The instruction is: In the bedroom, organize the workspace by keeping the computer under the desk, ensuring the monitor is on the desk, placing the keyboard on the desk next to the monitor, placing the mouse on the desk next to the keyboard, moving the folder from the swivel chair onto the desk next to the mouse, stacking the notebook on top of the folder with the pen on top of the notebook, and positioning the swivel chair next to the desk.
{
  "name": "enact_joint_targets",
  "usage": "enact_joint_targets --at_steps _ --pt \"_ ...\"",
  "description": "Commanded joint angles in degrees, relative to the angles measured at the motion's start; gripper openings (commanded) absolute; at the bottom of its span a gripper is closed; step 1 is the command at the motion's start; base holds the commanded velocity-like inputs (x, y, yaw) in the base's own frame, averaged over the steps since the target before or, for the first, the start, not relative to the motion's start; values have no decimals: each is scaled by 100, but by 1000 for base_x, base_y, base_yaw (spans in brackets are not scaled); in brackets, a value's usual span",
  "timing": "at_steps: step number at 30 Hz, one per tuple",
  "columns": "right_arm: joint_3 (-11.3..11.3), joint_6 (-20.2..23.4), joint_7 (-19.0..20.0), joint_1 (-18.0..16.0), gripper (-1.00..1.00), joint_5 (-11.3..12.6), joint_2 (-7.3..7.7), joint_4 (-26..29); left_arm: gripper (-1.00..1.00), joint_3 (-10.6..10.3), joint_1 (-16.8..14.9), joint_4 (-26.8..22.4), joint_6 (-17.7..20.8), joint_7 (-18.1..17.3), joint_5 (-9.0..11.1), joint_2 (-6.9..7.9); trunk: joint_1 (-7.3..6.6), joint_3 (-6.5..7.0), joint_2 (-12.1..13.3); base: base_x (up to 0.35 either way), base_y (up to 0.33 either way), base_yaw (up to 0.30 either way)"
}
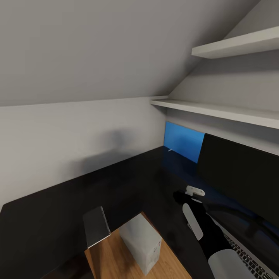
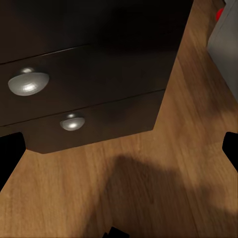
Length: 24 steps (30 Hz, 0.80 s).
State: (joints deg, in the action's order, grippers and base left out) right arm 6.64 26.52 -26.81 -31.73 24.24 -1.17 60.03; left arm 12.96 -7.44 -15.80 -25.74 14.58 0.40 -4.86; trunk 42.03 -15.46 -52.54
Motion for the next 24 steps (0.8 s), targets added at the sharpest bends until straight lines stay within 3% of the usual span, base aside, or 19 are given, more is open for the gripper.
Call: enact_joint_targets --at_steps 1,24 --pt "13 -15 -61 -3 -100 73 2 5 100 -4 -4 0 -17 22 4 -3 23 -26 -47 0 0 0" --pt "13 -51 -61 -7 -100 54 -6 -368 100 -4 -4 -2 -21 20 4 -6 528 -439 -970 0 0 0"
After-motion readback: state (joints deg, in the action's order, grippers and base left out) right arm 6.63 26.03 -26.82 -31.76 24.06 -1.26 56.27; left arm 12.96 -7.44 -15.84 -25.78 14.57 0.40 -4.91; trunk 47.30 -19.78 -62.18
